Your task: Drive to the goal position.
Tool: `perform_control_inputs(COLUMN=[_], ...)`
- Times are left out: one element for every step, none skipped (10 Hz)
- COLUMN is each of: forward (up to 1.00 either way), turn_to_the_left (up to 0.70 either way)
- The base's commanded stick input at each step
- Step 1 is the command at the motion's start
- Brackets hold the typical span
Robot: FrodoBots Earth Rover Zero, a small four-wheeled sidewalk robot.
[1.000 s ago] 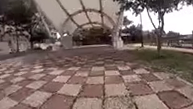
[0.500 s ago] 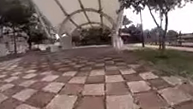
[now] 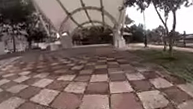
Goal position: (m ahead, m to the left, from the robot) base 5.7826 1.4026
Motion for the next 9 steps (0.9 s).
perform_control_inputs(forward=[0.70,0.70,0.70,0.70,0.70,0.70,0.70,0.70,0.70], turn_to_the_left=[0.00,0.00,0.00,0.00,0.00,0.00,0.00,0.00,0.00])
